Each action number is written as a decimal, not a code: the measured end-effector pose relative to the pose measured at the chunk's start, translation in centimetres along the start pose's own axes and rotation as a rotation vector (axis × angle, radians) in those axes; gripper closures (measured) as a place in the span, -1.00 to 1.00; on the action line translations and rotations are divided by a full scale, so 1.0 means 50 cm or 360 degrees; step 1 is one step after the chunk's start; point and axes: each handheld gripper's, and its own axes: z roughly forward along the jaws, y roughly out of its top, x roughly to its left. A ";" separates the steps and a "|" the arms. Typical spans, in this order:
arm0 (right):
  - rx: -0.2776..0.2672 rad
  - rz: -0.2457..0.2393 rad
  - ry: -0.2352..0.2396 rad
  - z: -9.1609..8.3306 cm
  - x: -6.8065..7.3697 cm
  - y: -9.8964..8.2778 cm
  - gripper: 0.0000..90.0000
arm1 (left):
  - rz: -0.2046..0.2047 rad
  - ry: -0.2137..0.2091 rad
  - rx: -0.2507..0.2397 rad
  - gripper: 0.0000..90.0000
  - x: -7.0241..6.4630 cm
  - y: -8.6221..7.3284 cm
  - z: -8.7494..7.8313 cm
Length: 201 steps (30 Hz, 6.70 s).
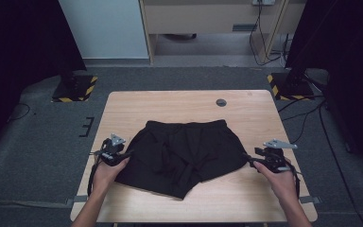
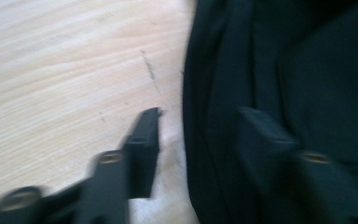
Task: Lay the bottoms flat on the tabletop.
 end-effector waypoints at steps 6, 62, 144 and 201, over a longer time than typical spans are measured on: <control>0.0176 0.0010 0.0028 0.071 0.013 0.022 -0.22 | -0.0084 0.0009 0.0027 -0.12 -0.015 -0.001 0.025; 0.0252 -0.0188 -0.0002 0.158 -0.033 0.052 0.86 | 0.0079 -0.0274 -0.0058 0.63 -0.070 -0.037 -0.024; -0.0229 -0.0350 -0.0042 -0.064 0.038 0.280 0.97 | 0.0132 -0.0183 -0.0368 0.97 -0.064 0.280 -0.145; -0.0361 -0.0223 0.0023 -0.032 -0.038 0.345 0.98 | 0.0035 -0.0255 -0.0416 0.97 -0.018 0.384 -0.095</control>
